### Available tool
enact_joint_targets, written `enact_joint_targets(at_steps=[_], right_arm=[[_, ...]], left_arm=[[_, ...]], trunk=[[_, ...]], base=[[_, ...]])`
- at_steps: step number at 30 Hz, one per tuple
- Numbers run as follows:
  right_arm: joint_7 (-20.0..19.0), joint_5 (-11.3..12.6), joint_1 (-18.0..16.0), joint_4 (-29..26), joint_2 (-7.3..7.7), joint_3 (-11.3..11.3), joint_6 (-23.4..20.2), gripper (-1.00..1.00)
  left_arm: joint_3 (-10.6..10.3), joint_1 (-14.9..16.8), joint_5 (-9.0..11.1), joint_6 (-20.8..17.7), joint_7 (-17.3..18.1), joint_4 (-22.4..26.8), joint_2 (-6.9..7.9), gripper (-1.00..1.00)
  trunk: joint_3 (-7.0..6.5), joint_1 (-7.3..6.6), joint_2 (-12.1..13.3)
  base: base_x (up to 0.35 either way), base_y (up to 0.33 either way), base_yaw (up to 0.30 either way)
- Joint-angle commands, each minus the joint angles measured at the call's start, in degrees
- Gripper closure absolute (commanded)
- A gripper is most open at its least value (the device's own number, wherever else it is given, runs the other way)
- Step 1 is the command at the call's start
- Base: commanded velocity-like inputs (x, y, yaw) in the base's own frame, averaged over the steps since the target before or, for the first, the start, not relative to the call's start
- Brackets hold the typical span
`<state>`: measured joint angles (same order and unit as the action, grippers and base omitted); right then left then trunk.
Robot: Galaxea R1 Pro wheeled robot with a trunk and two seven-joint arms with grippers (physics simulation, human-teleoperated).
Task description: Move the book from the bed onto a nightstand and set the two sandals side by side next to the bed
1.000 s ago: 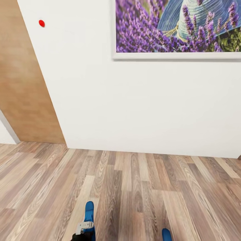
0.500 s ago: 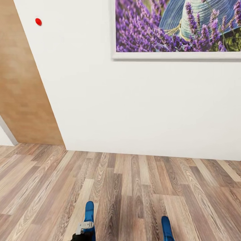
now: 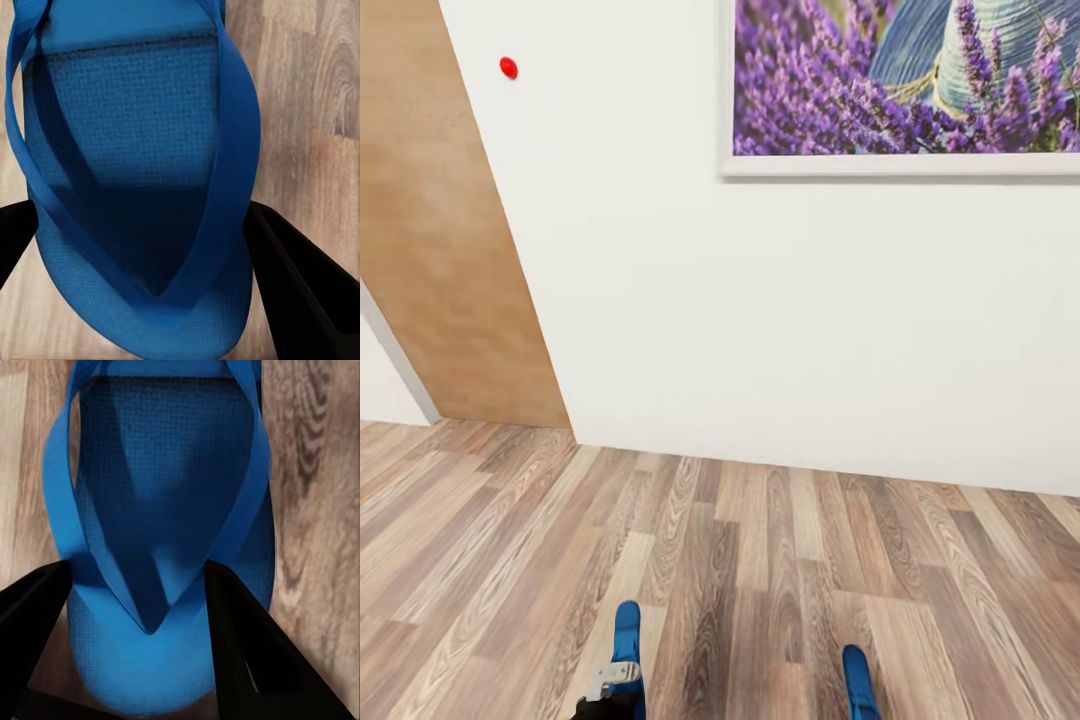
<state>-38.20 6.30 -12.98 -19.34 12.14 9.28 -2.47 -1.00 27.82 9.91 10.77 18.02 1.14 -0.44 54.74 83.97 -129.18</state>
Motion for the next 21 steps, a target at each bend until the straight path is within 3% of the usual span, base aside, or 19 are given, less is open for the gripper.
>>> enact_joint_targets(at_steps=[1, 21], right_arm=[[-0.3, 0.4, 0.0, 0.0, 0.00, 0.2, -0.3, 1.00], [-0.2, 0.4, 0.0, 0.1, -0.10, 0.0, -0.2, 1.00]], left_arm=[[-0.1, 0.0, 0.5, 0.1, 0.2, -0.1, 0.00, 1.00], [-0.1, 0.0, 0.5, 0.1, 0.2, -0.1, 0.00, 1.00]], trunk=[[0.05, 0.01, 0.0], [0.05, 0.01, 0.0]], base=[[0.264, 0.000, 0.051], [0.326, 0.000, 0.005]])
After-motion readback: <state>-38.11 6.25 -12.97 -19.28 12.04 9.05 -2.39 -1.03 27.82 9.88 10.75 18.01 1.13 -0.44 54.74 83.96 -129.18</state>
